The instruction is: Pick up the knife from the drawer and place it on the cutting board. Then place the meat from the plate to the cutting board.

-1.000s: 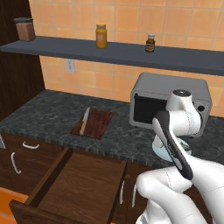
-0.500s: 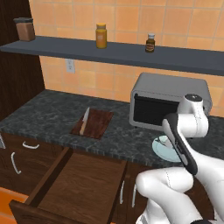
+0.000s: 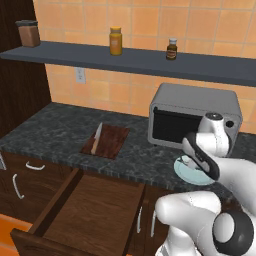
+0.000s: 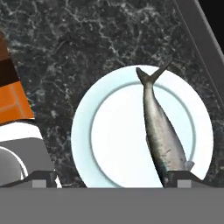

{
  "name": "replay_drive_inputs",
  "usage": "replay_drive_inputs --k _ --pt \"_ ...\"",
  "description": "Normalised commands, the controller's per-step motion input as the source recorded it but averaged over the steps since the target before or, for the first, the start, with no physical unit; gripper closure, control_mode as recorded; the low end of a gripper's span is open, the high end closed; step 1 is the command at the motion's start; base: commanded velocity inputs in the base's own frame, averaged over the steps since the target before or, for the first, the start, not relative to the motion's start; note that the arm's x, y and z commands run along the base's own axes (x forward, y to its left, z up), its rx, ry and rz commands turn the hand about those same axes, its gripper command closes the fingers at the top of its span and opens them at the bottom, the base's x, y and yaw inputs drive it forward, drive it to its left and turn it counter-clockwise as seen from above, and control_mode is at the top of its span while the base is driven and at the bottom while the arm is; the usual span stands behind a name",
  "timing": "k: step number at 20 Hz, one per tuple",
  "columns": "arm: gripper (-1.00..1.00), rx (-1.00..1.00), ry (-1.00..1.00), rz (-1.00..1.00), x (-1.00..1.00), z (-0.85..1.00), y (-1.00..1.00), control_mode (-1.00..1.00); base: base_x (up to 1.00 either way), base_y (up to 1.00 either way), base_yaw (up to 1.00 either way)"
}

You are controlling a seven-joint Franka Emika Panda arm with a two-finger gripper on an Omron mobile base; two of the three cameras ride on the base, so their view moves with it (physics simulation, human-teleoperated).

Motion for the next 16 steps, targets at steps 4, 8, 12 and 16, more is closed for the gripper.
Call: replay_drive_inputs --k 4,8,12,16 --pt "-1.0 0.0 0.1 0.0 0.54 -0.46 -0.36 -1.0 0.0 0.0 0.0" --pt "-1.0 0.0 0.02 0.0 0.46 -0.31 -0.23 -1.0 0.0 0.0 0.0" --pt "-1.0 0.0 0.0 0.0 0.23 -0.33 -0.19 -1.0 0.0 0.0 0.0" --pt "-1.0 0.0 0.0 0.0 0.01 -0.33 -0.07 -1.0 0.0 0.0 0.0"
